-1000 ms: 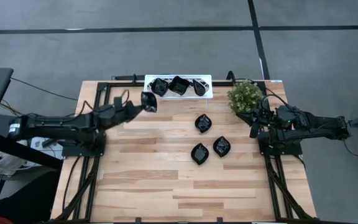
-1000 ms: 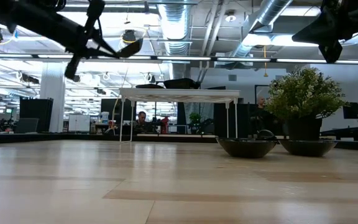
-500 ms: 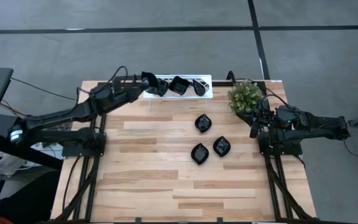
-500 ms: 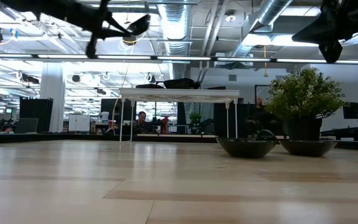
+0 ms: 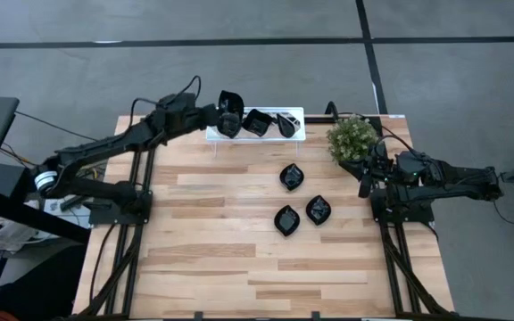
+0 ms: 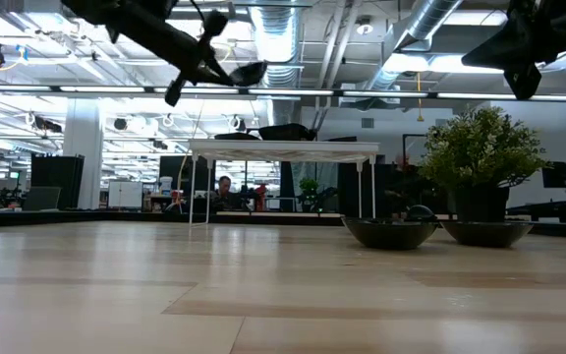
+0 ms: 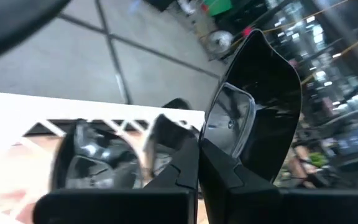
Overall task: Pick & Place Mini shaped plates
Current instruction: Stack the leaf-shaped plate on top of the other leaf-shaped plate on the shelf
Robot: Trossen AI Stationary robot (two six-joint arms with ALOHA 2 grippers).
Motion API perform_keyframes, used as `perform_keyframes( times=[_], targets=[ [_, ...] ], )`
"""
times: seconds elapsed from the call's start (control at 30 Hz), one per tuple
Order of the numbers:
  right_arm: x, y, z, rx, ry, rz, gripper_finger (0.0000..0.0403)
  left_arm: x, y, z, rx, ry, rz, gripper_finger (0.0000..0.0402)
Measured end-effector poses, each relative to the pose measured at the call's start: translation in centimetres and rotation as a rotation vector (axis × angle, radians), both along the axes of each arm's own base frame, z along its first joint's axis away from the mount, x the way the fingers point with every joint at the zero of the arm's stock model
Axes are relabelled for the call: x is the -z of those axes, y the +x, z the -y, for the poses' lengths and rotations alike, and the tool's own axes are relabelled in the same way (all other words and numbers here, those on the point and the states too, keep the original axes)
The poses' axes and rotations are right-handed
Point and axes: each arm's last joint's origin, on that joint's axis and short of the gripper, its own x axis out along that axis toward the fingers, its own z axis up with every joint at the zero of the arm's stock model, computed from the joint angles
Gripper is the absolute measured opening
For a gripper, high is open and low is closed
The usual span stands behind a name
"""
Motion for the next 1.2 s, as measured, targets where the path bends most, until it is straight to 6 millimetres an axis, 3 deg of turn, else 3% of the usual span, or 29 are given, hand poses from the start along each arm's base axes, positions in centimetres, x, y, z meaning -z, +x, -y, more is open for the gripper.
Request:
perform_keyframes(
  times=[0.37,0.67,1.2],
  targets=[
    [0.0,0.0,0.0,0.000,0.000,0.000,0.0001,2.2,0.0,-3.7,-0.015,-0.101,-0.163,0.0006],
    [0.0,0.0,0.0,0.000,-0.001,-0.001,0.0001,4.0,-0.2,-3.7,-0.007,-0.187,-0.269,0.0006],
    [0.0,0.0,0.0,0.000,0.000,0.000,0.0001,4.5,-0.6,-3.7,-0.013,-0.219,-0.320,0.0006]
  ],
)
